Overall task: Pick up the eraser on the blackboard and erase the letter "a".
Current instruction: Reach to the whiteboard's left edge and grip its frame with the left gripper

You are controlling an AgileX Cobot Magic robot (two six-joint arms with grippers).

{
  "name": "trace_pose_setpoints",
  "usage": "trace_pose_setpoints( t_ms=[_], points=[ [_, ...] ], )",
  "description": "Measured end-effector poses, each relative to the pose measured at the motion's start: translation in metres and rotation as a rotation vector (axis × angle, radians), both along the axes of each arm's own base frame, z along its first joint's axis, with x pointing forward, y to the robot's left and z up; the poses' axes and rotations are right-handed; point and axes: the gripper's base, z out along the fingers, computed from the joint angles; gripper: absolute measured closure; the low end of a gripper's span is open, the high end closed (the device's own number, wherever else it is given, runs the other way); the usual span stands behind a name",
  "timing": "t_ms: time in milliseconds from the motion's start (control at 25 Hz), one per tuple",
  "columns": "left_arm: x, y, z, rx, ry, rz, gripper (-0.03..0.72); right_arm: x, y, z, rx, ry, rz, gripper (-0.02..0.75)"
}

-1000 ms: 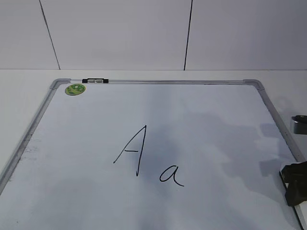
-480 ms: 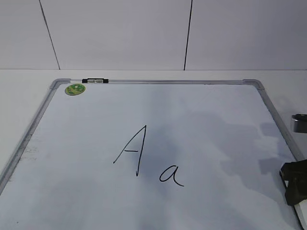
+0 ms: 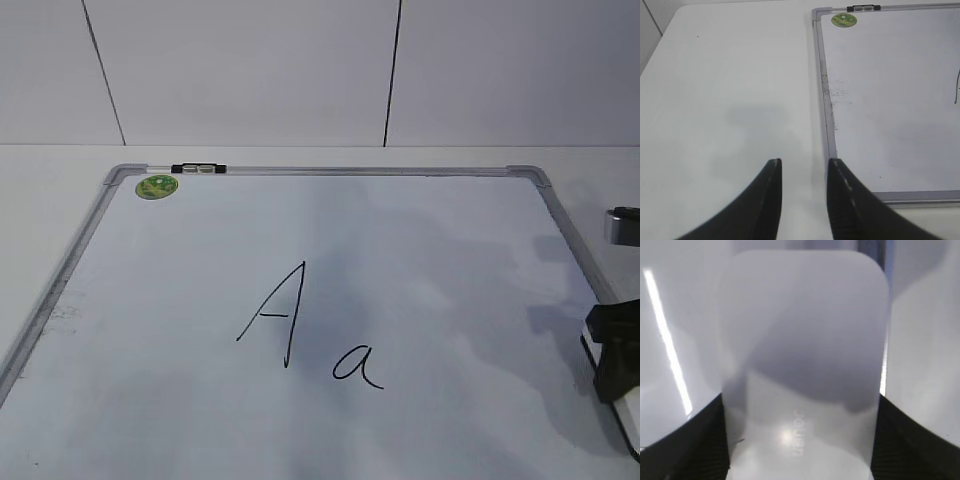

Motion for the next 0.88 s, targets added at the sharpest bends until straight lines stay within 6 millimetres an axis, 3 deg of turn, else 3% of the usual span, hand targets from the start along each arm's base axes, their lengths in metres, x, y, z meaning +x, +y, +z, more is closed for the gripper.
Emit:
trace_pose_setpoints(
  t_ms=[280, 600, 880],
  points=[
    [0.000, 0.000, 0.000, 0.000, 0.000, 0.000, 0.449, 0.000, 0.019, 0.036, 0.047, -0.105, 0.087, 0.179],
    [0.000, 0.000, 0.000, 0.000, 0.000, 0.000, 0.449, 0.010, 0.041, 0.064, 0.069, -0.174, 0.164, 0.179],
    [0.000, 0.000, 0.000, 0.000, 0.000, 0.000, 0.449, 0.018, 0.054, 0.063, 0.071, -0.147, 0.200, 0.179]
  ],
)
